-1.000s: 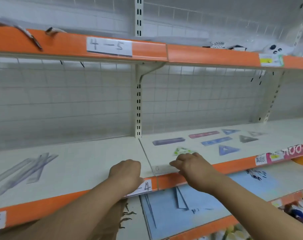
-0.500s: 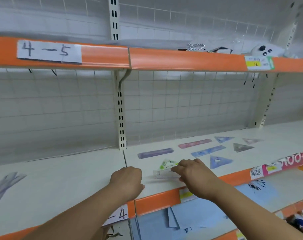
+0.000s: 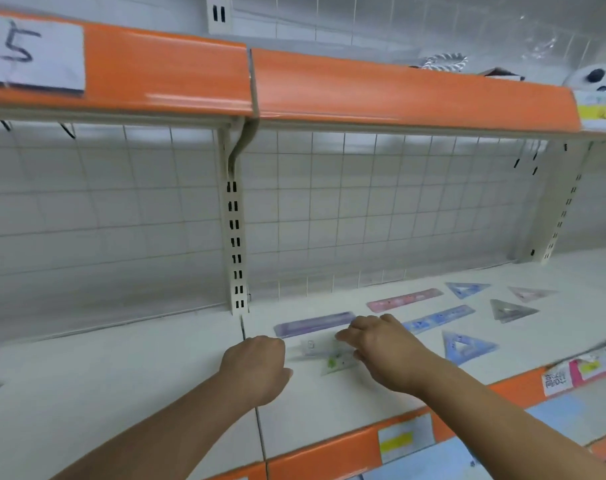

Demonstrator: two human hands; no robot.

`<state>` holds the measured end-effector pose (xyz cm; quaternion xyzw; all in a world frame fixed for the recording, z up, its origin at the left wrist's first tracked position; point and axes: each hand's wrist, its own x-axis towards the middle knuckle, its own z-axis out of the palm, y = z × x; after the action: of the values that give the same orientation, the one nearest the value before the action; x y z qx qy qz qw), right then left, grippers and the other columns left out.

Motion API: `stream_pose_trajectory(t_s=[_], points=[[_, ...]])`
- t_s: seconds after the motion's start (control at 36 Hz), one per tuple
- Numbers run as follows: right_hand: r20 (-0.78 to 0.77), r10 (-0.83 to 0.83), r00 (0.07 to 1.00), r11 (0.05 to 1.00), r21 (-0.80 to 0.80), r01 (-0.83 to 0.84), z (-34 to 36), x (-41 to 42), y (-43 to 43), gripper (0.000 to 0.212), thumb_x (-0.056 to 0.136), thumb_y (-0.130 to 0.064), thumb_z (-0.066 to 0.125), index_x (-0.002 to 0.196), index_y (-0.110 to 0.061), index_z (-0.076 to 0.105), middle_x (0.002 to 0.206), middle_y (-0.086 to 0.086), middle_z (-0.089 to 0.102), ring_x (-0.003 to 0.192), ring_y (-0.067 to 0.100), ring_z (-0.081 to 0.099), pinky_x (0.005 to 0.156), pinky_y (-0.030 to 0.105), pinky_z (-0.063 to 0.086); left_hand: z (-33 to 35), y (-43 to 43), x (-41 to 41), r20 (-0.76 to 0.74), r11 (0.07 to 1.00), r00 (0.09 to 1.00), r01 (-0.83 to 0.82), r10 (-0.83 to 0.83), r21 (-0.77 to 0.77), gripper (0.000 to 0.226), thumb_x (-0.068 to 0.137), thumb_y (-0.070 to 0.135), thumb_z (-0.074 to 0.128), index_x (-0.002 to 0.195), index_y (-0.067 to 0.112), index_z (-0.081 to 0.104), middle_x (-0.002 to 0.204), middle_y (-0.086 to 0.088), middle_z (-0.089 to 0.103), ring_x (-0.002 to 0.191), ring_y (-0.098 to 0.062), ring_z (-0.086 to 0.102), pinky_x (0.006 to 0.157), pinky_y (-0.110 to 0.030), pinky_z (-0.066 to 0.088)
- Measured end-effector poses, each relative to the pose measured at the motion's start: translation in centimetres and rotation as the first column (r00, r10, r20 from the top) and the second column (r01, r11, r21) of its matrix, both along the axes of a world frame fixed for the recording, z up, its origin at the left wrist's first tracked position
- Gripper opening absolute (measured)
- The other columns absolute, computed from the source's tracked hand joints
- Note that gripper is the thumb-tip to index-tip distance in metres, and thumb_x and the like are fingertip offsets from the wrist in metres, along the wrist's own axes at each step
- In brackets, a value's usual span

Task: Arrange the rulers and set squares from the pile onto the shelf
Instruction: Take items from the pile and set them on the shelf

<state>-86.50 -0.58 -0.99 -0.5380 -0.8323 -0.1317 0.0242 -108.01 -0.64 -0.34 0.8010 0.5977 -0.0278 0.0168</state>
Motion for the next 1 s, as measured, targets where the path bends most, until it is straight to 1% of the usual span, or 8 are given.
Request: stream_pose_trajectory(t_s=[0.17, 0.33, 0.53, 0.61, 0.72, 0.81, 0.92, 1.0], points=[[0.010, 0.064, 0.998, 0.998, 0.008, -0.064, 0.4, -1.0, 3.7, 0.046, 0.087, -0.007, 0.051, 0.131, -0.021, 0.049, 0.116, 0.004, 0.053, 0.107, 0.026, 0.052, 0.085, 0.032, 0.036, 0.0, 0.6, -0.2, 0.033, 0.996, 0.995, -0.089, 0.090, -0.019, 0.037, 0.098, 0.042, 0.042, 0.123, 0.017, 0.053, 0.126, 0.000, 0.055, 0.117, -0.020, 0.053, 0.091, -0.031, 0.042], [0.026, 0.152, 0.988, 0.988, 0.002, -0.152, 0.0, -2.1, 7.2, 0.046, 0.085, -0.006, 0.055, 0.128, -0.022, 0.049, 0.116, 0.003, 0.052, 0.106, 0.025, 0.052, 0.084, 0.032, 0.038, -0.1, 1.1, -0.1, 0.063, 0.983, 0.981, -0.183, 0.184, -0.021, 0.039, 0.097, 0.042, 0.043, 0.127, 0.018, 0.052, 0.128, 0.000, 0.055, 0.118, -0.019, 0.053, 0.091, -0.030, 0.042], [0.060, 0.154, 0.986, 0.988, -0.032, -0.152, -1.1, -1.2, 9.7, 0.035, 0.084, -0.005, 0.053, 0.115, -0.019, 0.052, 0.110, 0.004, 0.053, 0.100, 0.026, 0.053, 0.071, 0.031, 0.029, -0.2, 1.4, 0.3, 0.060, 0.964, 0.963, -0.263, 0.264, -0.031, 0.041, 0.098, 0.043, 0.042, 0.129, 0.017, 0.051, 0.129, 0.000, 0.055, 0.119, -0.019, 0.053, 0.094, -0.031, 0.044], [0.065, 0.142, 0.988, 0.988, -0.070, -0.138, -1.4, -0.9, 10.6, 0.037, 0.081, -0.004, 0.058, 0.114, -0.019, 0.052, 0.109, 0.003, 0.052, 0.101, 0.025, 0.054, 0.071, 0.030, 0.029, -0.3, 1.4, 0.4, 0.049, 0.957, 0.956, -0.289, 0.290, -0.035, 0.041, 0.098, 0.043, 0.041, 0.129, 0.017, 0.050, 0.129, 0.000, 0.054, 0.119, -0.019, 0.052, 0.093, -0.031, 0.044], [0.048, 0.168, 0.985, 0.983, -0.077, -0.164, -1.6, -0.8, 11.3, 0.034, 0.086, -0.003, 0.043, 0.114, -0.018, 0.054, 0.111, 0.006, 0.052, 0.102, 0.027, 0.053, 0.074, 0.031, 0.029, -0.5, 1.4, 0.5, 0.044, 0.947, 0.947, -0.318, 0.320, -0.041, 0.042, 0.098, 0.042, 0.042, 0.130, 0.017, 0.050, 0.129, -0.002, 0.054, 0.119, -0.020, 0.052, 0.094, -0.031, 0.043], [0.034, 0.199, 0.979, 0.977, -0.080, -0.195, -1.8, -0.9, 11.8, 0.031, 0.088, -0.007, 0.042, 0.113, -0.019, 0.055, 0.111, 0.005, 0.053, 0.102, 0.026, 0.053, 0.074, 0.031, 0.028, -0.6, 1.2, 0.6, 0.032, 0.942, 0.942, -0.333, 0.334, -0.044, 0.042, 0.098, 0.042, 0.041, 0.129, 0.016, 0.050, 0.127, -0.003, 0.054, 0.119, -0.021, 0.052, 0.094, -0.031, 0.043], [0.023, 0.217, 0.976, 0.971, -0.107, -0.214, -2.0, -1.1, 12.2, 0.028, 0.090, -0.011, 0.041, 0.112, -0.020, 0.055, 0.110, 0.004, 0.053, 0.103, 0.025, 0.053, 0.078, 0.032, 0.031, -0.3, 1.0, 0.7, 0.018, 0.937, 0.937, -0.347, 0.348, -0.043, 0.037, 0.098, 0.040, 0.041, 0.120, 0.014, 0.054, 0.122, -0.004, 0.056, 0.114, -0.022, 0.054, 0.090, -0.030, 0.043], [0.006, 0.225, 0.974, 0.966, -0.133, -0.223, -2.3, -1.0, 12.3, 0.032, 0.088, -0.008, 0.042, 0.113, -0.021, 0.055, 0.109, 0.003, 0.054, 0.102, 0.025, 0.053, 0.082, 0.032, 0.036, -0.1, 1.0, 0.8, 0.013, 0.934, 0.935, -0.355, 0.355, -0.033, 0.033, 0.098, 0.038, 0.041, 0.114, 0.013, 0.056, 0.118, -0.004, 0.058, 0.111, -0.021, 0.055, 0.085, -0.028, 0.043]])
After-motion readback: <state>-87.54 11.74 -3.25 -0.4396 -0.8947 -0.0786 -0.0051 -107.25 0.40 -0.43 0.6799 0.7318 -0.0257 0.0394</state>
